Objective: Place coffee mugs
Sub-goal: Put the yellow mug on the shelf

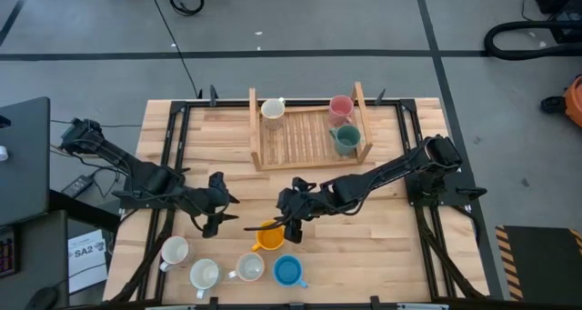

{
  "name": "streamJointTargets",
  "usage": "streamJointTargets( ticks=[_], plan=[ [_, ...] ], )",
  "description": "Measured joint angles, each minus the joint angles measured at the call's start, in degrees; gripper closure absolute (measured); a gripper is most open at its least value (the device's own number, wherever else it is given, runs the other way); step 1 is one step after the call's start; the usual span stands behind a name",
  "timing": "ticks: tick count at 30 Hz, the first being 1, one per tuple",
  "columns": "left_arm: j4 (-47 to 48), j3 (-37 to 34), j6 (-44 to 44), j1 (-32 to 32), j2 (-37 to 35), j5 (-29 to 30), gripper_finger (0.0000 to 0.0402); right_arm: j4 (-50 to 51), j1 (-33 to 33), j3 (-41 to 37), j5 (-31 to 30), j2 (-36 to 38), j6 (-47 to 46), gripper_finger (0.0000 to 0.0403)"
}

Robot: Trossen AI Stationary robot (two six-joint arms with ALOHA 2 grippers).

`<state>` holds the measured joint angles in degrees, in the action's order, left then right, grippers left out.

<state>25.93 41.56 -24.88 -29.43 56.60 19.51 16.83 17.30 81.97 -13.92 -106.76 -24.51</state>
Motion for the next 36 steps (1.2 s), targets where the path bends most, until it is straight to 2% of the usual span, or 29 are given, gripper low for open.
streamJointTargets(
  ticks=[8,19,25,30,36],
  plan=[
    [-0.13,0.00,-0.02,0.00,0.00,0.00,0.0180,-2.24,0.08,-0.89,0.04,-1.24,0.00,0.0224],
    [-1.84,0.00,-0.02,-0.02,0.00,-0.02,0.0180,-4.87,0.26,-0.58,0.96,-8.88,-0.10,0.0224],
    [-1.95,0.00,-0.02,0.00,0.00,-0.01,0.0180,-4.37,0.24,-0.61,0.66,-9.27,0.06,0.0224],
    [-2.03,0.00,-0.02,0.00,0.00,-0.02,0.0180,-3.56,-0.04,-0.63,2.81,-9.29,-0.68,0.0227],
    [-2.08,0.00,-0.02,0.00,0.00,-0.01,0.0180,-0.35,-0.52,-0.68,3.57,-9.40,-4.32,0.0251]
  ],
)
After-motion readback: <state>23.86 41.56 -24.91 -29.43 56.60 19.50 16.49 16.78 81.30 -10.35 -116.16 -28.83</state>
